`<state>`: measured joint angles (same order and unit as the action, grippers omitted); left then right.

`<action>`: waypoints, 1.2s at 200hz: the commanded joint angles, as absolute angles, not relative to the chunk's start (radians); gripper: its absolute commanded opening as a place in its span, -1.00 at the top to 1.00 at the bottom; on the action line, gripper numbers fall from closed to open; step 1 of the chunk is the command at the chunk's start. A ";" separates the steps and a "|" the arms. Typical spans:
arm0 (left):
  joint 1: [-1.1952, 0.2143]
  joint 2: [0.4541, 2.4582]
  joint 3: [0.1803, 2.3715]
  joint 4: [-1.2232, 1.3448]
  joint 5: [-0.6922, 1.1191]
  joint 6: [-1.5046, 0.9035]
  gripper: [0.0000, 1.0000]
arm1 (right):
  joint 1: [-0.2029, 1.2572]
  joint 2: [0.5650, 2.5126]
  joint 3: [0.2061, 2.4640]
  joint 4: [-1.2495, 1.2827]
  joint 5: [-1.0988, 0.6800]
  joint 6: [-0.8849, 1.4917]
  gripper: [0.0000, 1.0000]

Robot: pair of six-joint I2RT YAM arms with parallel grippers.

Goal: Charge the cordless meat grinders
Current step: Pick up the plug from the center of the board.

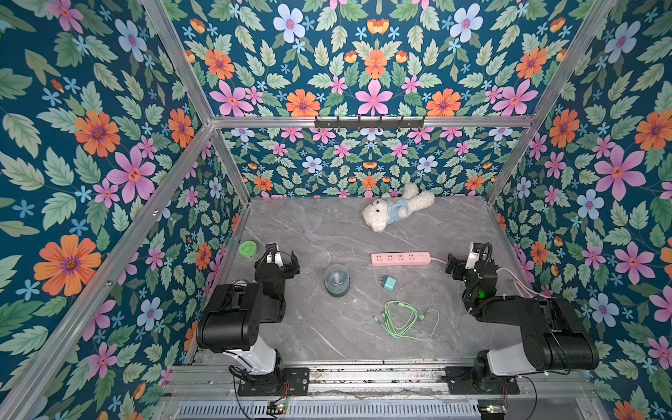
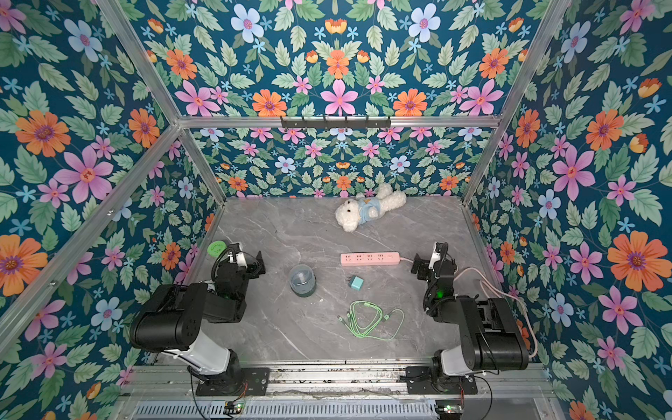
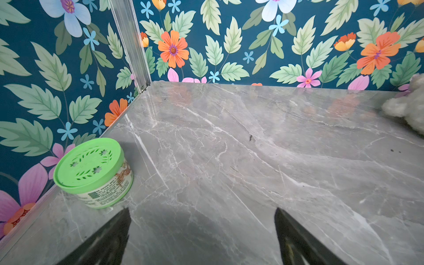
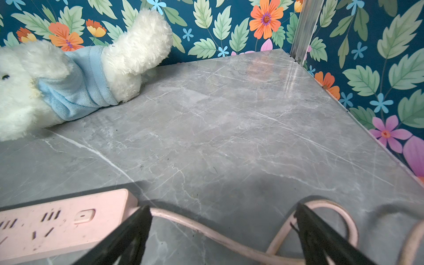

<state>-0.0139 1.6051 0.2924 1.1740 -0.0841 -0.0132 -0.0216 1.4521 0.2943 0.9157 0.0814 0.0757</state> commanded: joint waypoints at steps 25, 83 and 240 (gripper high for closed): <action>-0.012 1.601 0.295 1.197 -0.084 -0.011 -0.99 | -0.021 1.455 0.300 0.933 0.083 0.071 -0.99; -0.013 1.577 0.299 1.198 -0.110 -0.018 -0.98 | -0.024 1.440 0.312 0.907 0.063 0.068 -0.99; -0.098 1.157 0.606 0.333 0.199 -0.352 -0.98 | 0.256 1.281 0.617 0.155 -0.456 -0.286 -0.79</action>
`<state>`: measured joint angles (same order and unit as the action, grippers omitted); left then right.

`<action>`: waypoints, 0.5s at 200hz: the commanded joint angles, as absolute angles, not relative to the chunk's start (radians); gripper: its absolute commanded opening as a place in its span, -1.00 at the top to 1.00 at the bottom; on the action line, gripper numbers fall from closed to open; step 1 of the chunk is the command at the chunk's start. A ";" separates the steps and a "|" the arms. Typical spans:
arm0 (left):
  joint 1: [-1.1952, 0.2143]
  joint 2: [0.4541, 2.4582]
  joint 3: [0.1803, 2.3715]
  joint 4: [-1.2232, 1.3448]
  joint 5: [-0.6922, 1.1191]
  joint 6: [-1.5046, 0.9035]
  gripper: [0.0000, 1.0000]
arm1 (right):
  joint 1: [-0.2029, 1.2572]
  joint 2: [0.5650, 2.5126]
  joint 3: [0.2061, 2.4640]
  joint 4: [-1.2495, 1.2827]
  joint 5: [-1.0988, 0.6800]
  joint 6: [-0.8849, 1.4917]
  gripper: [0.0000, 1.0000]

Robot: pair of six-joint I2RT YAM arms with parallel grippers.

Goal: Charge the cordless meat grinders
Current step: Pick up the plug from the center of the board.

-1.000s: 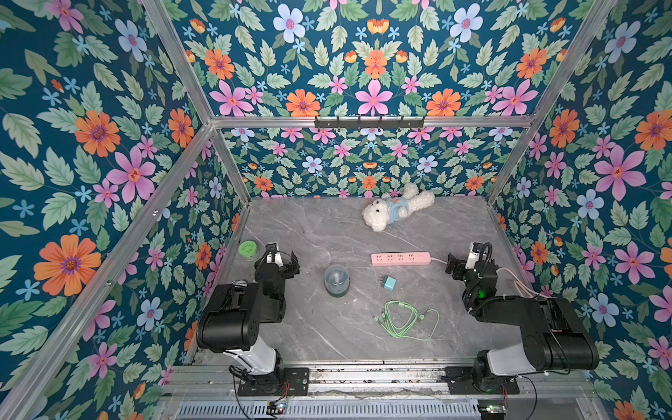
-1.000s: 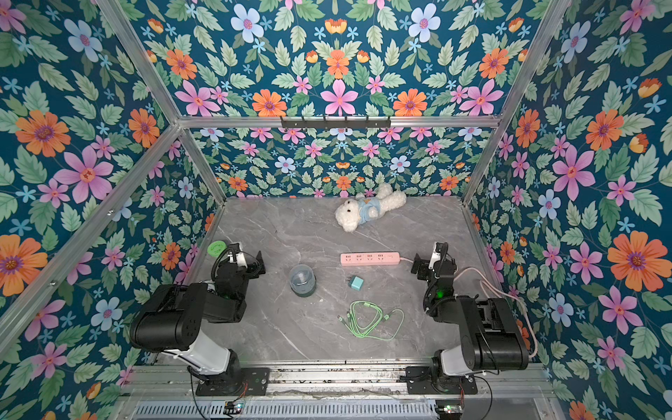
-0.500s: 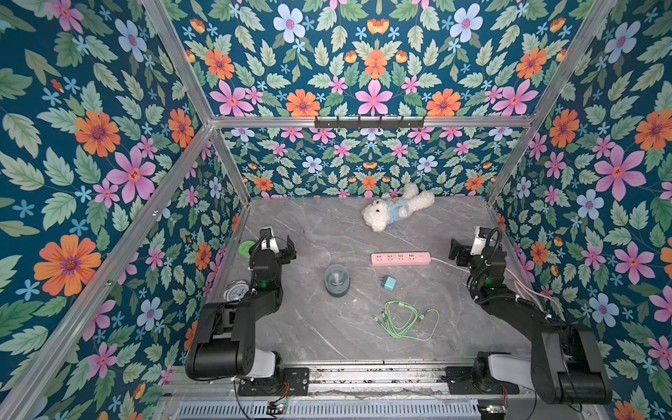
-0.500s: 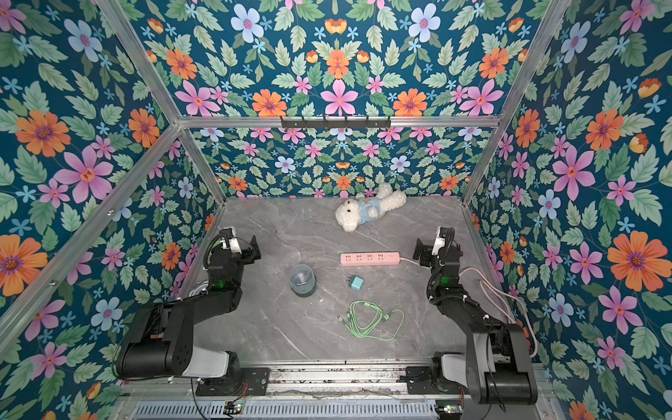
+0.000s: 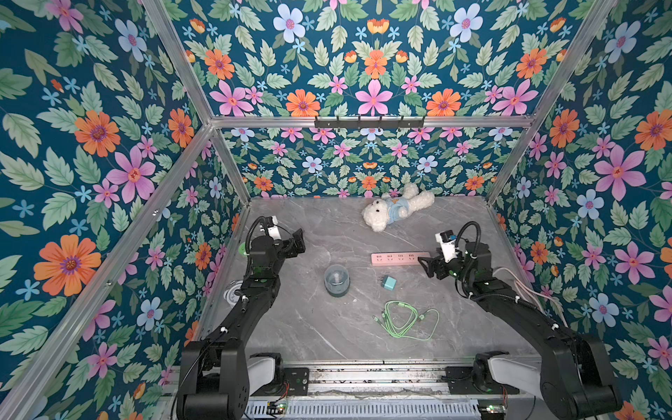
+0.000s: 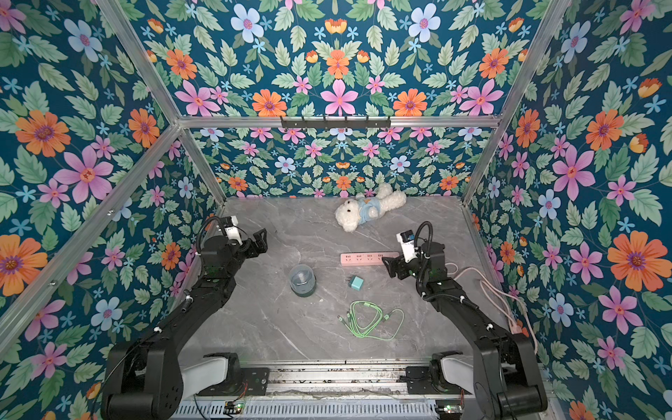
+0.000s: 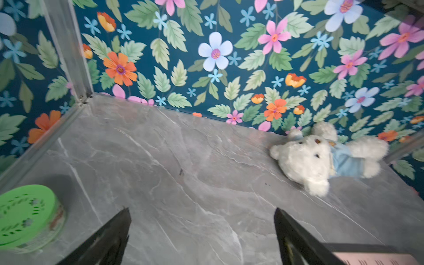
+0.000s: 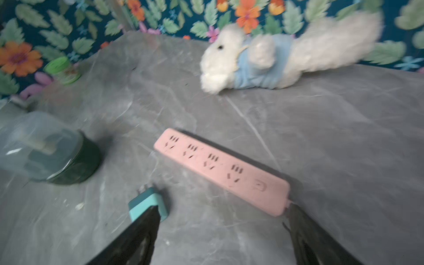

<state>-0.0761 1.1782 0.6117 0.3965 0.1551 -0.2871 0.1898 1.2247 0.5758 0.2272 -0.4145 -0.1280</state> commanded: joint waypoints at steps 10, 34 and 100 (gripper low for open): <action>-0.113 1.150 0.601 0.334 0.205 -0.368 -0.99 | 0.299 1.321 0.652 0.110 -0.441 -0.339 -0.79; -0.168 1.143 0.607 0.320 0.194 -0.385 -0.98 | 0.360 1.425 0.741 0.003 -0.430 -0.433 -0.81; -0.244 1.147 0.630 0.287 0.140 -0.380 -0.98 | 0.466 1.709 1.021 -0.341 -0.388 -0.548 -0.84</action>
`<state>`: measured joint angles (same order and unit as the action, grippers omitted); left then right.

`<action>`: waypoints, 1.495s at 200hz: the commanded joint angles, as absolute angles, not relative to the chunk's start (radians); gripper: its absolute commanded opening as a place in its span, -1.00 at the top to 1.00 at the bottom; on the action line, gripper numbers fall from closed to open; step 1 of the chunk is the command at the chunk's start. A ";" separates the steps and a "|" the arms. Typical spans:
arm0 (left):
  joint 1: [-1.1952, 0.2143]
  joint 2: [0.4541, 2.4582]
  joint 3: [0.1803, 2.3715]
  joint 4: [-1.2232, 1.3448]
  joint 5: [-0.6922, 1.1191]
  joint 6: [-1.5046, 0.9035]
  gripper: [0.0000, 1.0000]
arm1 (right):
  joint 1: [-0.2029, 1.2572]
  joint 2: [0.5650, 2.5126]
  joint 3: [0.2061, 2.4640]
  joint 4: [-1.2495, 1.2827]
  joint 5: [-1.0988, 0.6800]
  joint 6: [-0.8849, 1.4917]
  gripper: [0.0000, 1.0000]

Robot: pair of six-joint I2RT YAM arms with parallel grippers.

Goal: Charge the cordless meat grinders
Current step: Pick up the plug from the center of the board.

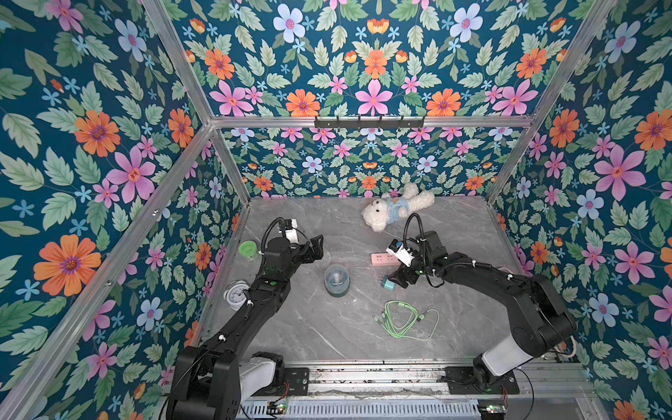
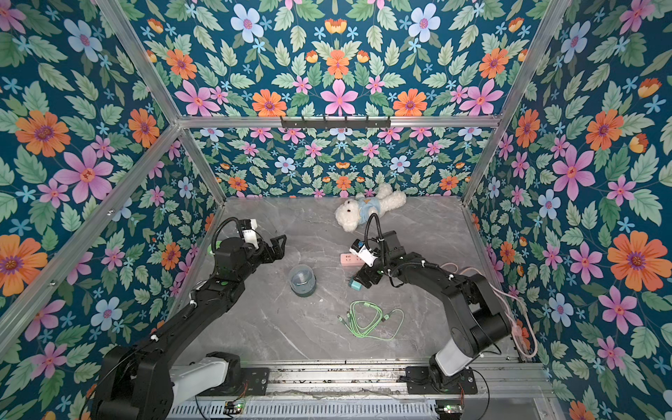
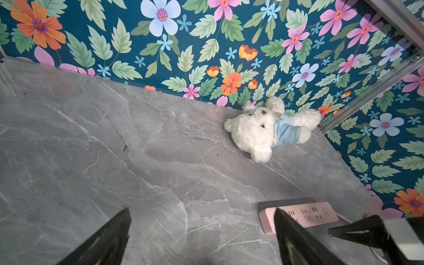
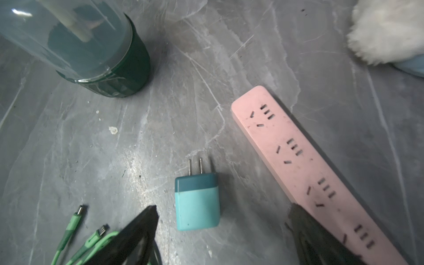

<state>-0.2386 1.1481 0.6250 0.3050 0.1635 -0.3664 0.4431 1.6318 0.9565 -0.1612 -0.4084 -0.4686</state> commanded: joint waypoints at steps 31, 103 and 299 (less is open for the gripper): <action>-0.247 1.142 0.634 0.281 0.143 -0.371 -0.98 | 0.489 1.774 1.077 -0.418 -0.378 -0.567 -0.79; -0.248 1.143 0.638 0.260 0.146 -0.364 -0.98 | 0.534 1.855 1.108 -0.432 -0.285 -0.603 -0.42; -0.497 1.326 0.799 0.416 0.596 -0.845 -0.69 | 0.555 1.380 0.972 -0.069 -0.434 -0.526 0.41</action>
<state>-0.4644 1.2984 0.7883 0.2665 0.5282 -0.7101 0.5499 1.4014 0.9749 -0.1562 -0.4164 -0.5266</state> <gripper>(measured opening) 0.850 0.427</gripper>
